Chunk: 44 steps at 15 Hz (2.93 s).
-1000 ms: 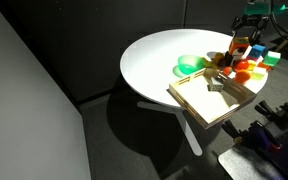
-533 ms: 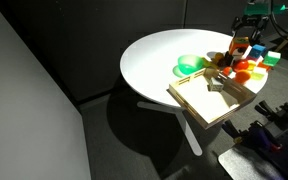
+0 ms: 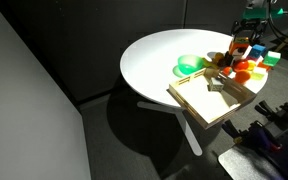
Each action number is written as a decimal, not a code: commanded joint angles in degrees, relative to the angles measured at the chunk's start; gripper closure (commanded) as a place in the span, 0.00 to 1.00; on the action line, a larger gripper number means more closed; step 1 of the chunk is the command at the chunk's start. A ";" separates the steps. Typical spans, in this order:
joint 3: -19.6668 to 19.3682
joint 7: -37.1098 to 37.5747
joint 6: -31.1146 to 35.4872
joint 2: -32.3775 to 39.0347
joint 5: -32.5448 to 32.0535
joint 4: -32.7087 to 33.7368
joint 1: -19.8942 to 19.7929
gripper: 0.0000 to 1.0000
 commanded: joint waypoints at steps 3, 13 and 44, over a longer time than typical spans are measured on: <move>0.15 -1.27 -0.93 0.51 0.05 0.86 -0.23 0.34; 0.23 -1.72 -0.73 0.35 0.19 1.08 -0.35 1.00; -0.12 -1.65 -0.48 -2.62 -0.40 1.20 -0.18 1.00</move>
